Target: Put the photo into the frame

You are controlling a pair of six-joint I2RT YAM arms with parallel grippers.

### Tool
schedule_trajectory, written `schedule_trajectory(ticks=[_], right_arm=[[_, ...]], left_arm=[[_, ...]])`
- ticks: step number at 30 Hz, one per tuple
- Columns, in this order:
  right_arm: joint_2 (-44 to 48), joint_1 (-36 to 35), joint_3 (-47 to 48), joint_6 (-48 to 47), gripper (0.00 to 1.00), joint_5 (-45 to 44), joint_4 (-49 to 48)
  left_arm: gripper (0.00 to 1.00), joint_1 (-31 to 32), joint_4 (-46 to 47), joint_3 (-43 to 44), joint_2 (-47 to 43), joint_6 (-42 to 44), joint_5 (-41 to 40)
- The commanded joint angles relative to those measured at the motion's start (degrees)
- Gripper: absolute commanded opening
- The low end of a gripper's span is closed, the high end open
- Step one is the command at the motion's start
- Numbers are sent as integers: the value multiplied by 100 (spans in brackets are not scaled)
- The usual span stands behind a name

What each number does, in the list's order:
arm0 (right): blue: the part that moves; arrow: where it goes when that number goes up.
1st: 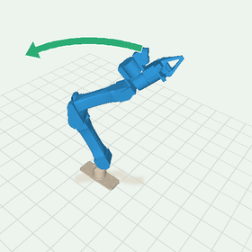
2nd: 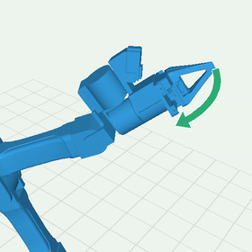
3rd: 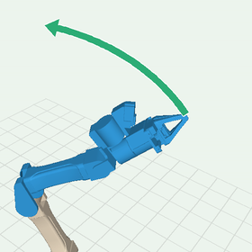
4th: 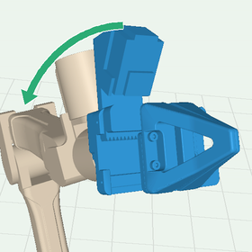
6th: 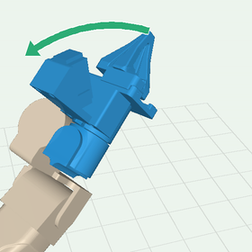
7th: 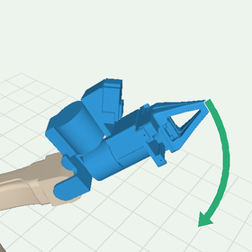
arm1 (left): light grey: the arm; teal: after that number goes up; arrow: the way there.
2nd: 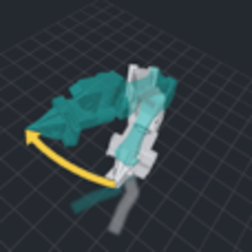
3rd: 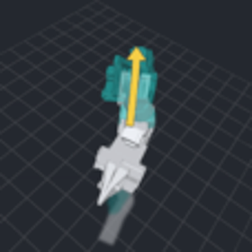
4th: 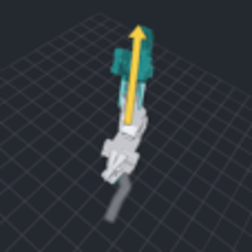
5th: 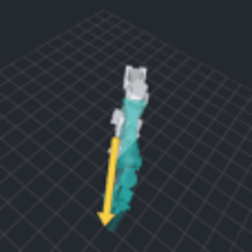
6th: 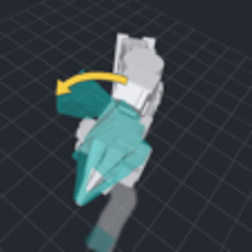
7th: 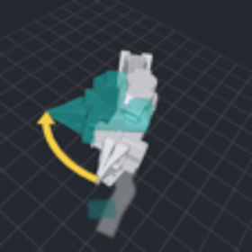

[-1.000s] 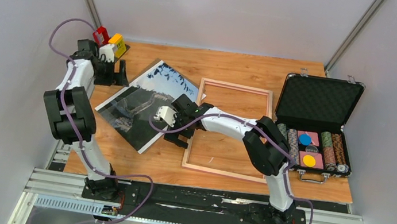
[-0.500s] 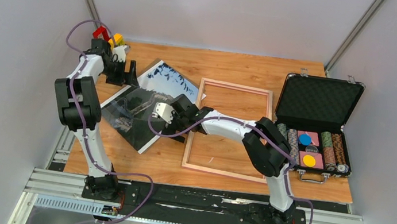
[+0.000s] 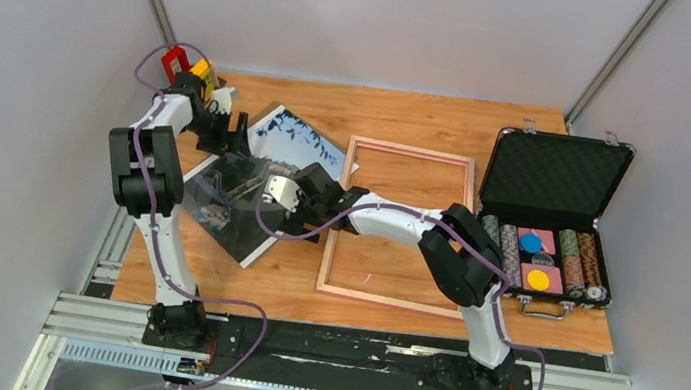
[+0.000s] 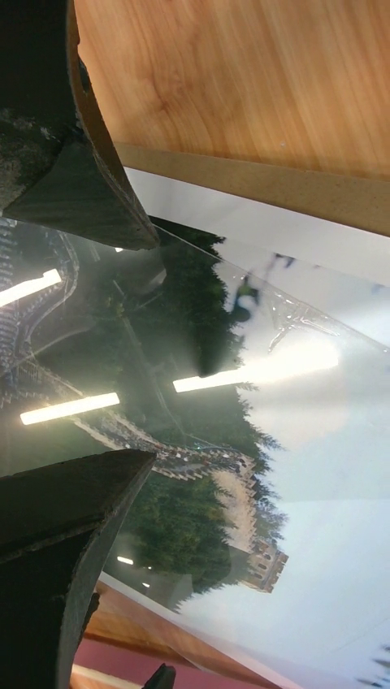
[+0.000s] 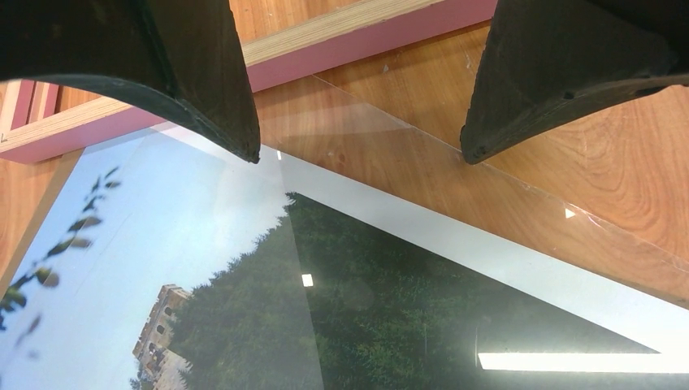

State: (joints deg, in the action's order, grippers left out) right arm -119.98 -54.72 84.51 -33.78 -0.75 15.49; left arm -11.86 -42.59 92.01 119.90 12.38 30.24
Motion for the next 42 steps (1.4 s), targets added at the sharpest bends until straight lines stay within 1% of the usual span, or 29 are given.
schedule_trajectory(ticks=[1,4,17,25,28,36,42], right_arm=[[-206,2,-49,-79,96,-241,-81],[-177,5,-95,-18,96,-210,-64],[-148,5,-219,141,96,-118,7],[-155,5,-249,166,96,-92,42],[-185,0,-257,152,96,-92,49],[-346,16,-126,96,95,-276,8],[-458,49,37,32,95,-421,-6]], left_arm=[[100,78,-15,421,73,148,172],[100,123,28,547,131,130,227],[100,348,30,942,545,287,-35],[99,364,-105,1115,710,524,-114],[98,375,-290,1195,774,688,-102],[96,385,-659,1027,723,1268,-1],[95,386,-792,854,649,1497,49]])
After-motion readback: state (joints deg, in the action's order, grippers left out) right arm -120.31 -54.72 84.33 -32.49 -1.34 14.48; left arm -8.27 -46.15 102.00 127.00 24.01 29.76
